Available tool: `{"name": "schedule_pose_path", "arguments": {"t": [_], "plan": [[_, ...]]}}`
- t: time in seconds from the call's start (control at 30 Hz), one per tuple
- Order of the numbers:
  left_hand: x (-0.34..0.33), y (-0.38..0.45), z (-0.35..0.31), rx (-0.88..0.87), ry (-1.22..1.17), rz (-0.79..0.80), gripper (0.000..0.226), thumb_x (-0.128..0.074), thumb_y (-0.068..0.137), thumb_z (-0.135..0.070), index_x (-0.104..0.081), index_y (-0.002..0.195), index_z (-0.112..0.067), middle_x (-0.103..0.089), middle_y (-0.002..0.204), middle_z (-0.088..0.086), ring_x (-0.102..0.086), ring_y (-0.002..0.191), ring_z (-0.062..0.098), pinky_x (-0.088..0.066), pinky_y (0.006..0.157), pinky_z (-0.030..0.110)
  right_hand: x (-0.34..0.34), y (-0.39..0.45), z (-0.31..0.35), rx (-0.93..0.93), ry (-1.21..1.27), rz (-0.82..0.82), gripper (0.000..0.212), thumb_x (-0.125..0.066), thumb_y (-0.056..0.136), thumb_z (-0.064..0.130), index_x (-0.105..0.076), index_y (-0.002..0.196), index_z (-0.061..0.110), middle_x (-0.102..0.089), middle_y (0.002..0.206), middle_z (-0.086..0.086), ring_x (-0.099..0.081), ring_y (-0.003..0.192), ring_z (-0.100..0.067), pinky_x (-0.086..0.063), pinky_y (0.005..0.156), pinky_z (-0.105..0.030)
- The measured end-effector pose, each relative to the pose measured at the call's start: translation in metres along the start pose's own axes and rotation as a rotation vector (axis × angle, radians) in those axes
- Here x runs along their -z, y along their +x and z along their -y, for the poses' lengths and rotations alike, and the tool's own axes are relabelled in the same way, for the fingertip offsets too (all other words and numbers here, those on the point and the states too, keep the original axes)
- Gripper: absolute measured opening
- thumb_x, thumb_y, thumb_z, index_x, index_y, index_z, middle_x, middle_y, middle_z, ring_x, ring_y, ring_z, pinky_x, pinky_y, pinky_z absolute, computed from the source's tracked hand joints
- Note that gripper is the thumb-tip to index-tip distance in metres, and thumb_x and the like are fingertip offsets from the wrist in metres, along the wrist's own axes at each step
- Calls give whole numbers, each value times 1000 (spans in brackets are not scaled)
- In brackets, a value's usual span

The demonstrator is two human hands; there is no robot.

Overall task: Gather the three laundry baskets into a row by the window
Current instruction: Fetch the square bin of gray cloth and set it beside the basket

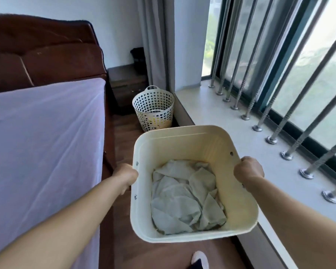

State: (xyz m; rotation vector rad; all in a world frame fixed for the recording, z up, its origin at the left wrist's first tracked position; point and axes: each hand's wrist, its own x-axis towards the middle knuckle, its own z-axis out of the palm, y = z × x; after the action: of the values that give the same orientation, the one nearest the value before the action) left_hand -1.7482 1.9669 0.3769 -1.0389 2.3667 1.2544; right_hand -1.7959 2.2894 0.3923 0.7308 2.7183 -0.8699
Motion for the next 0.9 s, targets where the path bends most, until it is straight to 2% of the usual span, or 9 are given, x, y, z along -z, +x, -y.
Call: {"name": "schedule_pose_path", "arguments": {"t": [0.07,0.2,0.37,0.5,0.6,0.7,0.77,0.83,0.9], "plan": [[4,25,-15,36,-33,-23,33,-46,87,-5,-65,113,1,-69,105,18,-62,84,28,-40,52,21,-10,33,28,32,-2,48,28,-42,75,-6,-62,93,2,-62,85,-17,-63,81,-36,-57,72,-39],[11,83,-40,127,-117,-76,33,-46,85,-4,-65,111,2,-68,111,21,-66,100,37,-51,73,33,-31,96,85,102,-27,115,29,-43,74,-6,-62,94,2,-65,91,-18,-63,85,-36,-54,69,-35],[12,154,-61,198,-193,-82,27,-46,87,-5,-68,102,0,-70,107,21,-68,96,36,-48,69,30,-63,163,149,141,-85,164,28,-40,75,-6,-61,93,1,-63,91,-16,-60,82,-33,-46,65,-30],[19,227,-77,288,-218,-71,32,-44,88,-4,-64,112,0,-68,112,20,-67,101,37,-53,86,41,-101,216,201,158,-140,189,20,-40,77,-5,-53,86,7,-56,86,-12,-52,77,-30,-40,63,-28],[26,285,-87,295,-202,-51,34,-41,86,-2,-66,109,1,-70,108,20,-68,97,36,-54,86,44,-133,250,233,141,-138,194,22,-40,76,-6,-56,84,7,-57,87,-12,-52,78,-29,-39,64,-27],[31,353,-100,298,-194,-20,34,-40,85,-3,-67,105,1,-71,104,19,-69,92,35,-56,82,40,-169,287,266,110,-137,185,28,-39,78,-4,-61,93,5,-63,98,-16,-54,83,-31,-41,67,-28],[29,407,-109,303,-180,-11,35,-40,85,-5,-67,106,0,-70,105,19,-69,92,35,-57,85,43,-201,322,288,95,-130,158,29,-40,79,-4,-63,94,7,-65,102,-17,-56,86,-31,-43,69,-29],[23,453,-114,314,-172,-8,35,-39,84,-5,-66,107,-1,-70,106,19,-69,94,38,-55,88,48,-231,351,303,63,-139,163,31,-41,78,-3,-65,96,5,-66,103,-17,-59,91,-33,-47,73,-30],[14,493,-116,319,-183,-8,34,-38,84,-5,-68,101,-2,-71,104,19,-69,97,40,-54,87,48,-257,377,314,43,-127,173,35,-41,77,-4,-66,100,4,-65,97,-15,-58,89,-33,-46,70,-29]]}}
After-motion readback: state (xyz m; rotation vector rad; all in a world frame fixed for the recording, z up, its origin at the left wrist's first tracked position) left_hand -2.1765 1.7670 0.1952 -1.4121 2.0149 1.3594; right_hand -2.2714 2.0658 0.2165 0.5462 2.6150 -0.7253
